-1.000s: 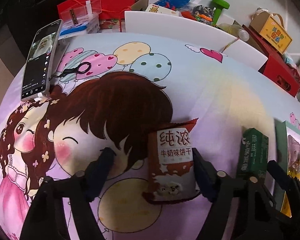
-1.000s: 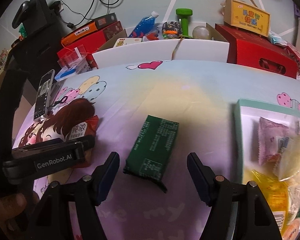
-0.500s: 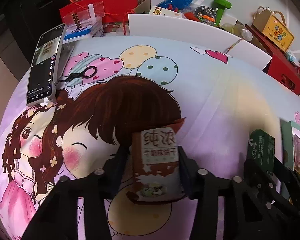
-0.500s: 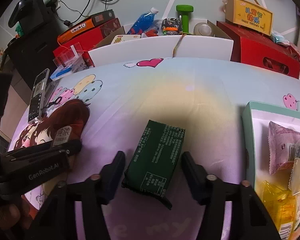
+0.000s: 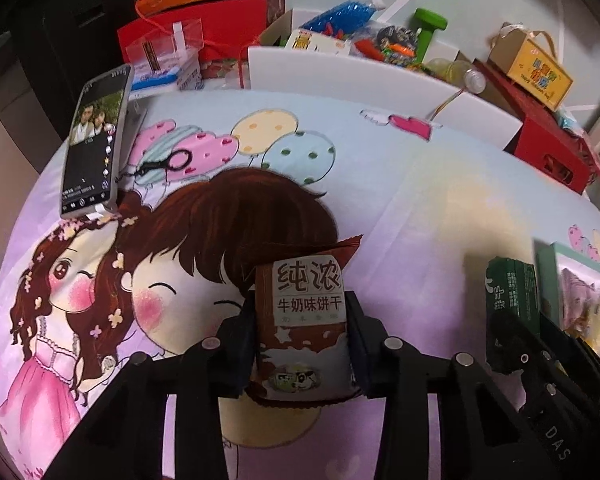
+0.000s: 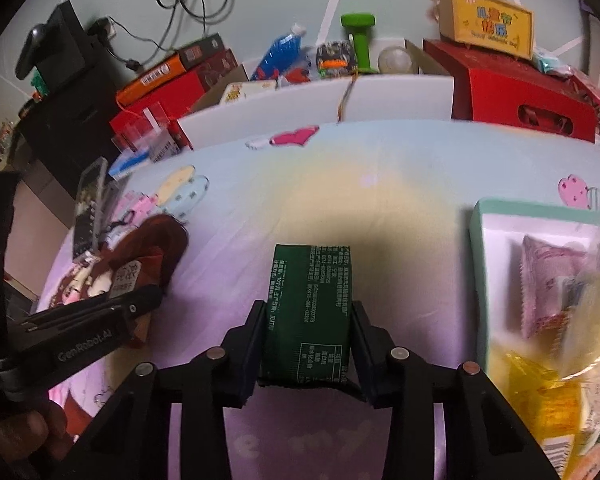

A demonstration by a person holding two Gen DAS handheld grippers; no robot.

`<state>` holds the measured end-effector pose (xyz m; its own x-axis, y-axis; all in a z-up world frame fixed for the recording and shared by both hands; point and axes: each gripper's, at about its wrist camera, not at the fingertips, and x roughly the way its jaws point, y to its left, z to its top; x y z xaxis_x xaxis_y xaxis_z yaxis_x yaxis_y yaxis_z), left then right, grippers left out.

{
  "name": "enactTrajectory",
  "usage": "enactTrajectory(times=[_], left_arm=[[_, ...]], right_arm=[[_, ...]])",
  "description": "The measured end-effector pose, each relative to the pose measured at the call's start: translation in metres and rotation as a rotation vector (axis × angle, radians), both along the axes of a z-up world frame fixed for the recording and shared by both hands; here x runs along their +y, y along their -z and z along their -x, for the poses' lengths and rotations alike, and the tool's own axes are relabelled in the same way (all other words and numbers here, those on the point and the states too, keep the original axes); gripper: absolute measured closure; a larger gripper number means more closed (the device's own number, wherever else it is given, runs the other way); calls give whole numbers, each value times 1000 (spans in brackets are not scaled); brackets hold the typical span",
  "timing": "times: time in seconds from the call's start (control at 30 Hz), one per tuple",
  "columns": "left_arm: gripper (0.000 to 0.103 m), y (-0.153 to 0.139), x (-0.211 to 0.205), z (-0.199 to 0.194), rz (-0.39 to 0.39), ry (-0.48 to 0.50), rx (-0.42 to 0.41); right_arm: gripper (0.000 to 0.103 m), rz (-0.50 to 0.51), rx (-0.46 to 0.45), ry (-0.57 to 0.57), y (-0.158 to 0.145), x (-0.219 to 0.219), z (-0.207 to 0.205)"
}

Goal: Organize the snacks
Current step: 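Lift the red biscuit bag and green box and carry them over the tray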

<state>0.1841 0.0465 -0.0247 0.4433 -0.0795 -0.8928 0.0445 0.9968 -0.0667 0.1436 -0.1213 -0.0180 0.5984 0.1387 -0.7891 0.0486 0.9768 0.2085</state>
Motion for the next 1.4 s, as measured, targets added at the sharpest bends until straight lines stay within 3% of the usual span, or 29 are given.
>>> enactTrajectory(times=[0.47,1.03,1.2,1.3,1.4], left_arm=[[62,-53,-17,44,57,55,-99],[62,-84,-43,101,87,133,-189],[62,-92,-68,112,89,205,-210],[69,-96,-88,119,90,256,-234],[71,-87,-108,122,44,316,-215]], right_arm=[[60,23,-96,5,-45,-8,50],[60,74,-166,67,-80,-35,120],[60,72,-160,93,-81,-48,132],[60,77,-158,112,-83,-58,139],[60,78,-150,136,-82,-73,145]])
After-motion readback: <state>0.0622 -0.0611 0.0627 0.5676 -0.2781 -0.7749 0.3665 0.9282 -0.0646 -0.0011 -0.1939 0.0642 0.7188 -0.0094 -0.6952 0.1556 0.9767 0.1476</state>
